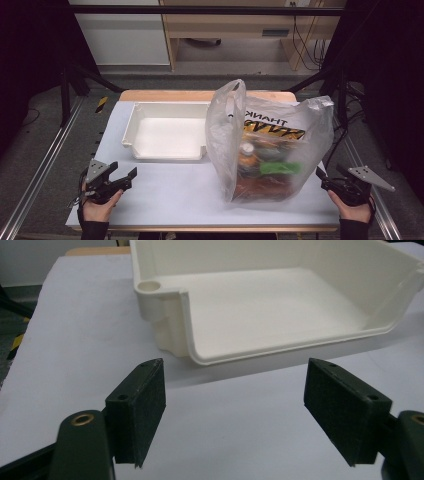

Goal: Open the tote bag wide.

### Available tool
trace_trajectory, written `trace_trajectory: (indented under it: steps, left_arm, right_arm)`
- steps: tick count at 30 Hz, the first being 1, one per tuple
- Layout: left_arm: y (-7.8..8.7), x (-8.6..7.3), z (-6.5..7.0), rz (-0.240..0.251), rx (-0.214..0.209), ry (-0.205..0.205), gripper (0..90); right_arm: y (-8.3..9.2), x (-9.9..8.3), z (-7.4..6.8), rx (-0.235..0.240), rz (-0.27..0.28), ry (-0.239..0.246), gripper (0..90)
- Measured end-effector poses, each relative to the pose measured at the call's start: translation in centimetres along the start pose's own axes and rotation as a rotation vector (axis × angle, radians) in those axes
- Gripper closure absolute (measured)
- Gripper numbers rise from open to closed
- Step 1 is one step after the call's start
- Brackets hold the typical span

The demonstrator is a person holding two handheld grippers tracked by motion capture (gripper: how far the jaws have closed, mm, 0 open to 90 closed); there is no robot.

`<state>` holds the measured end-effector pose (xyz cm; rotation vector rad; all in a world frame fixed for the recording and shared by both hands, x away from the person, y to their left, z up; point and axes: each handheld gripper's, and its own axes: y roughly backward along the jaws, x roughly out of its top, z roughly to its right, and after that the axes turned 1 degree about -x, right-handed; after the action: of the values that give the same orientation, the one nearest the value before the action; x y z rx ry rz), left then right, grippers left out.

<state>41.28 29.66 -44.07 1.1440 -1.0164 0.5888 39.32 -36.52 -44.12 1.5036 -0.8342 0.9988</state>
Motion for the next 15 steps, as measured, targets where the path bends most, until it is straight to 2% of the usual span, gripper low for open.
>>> trace_trajectory:
  steps: [10, 15]
  left_arm:
    - [1.0, 1.6, 2.3, 0.035, -0.082, -0.009, 27.8]
    - [1.3, 2.4, 3.9, 0.043, -0.133, -0.006, 29.3]
  right_arm:
    - [2.1, 2.0, -1.2, 0.038, 0.017, 0.019, 30.2]
    - [4.0, 3.6, -2.1, 0.080, 0.060, 0.016, 33.1]
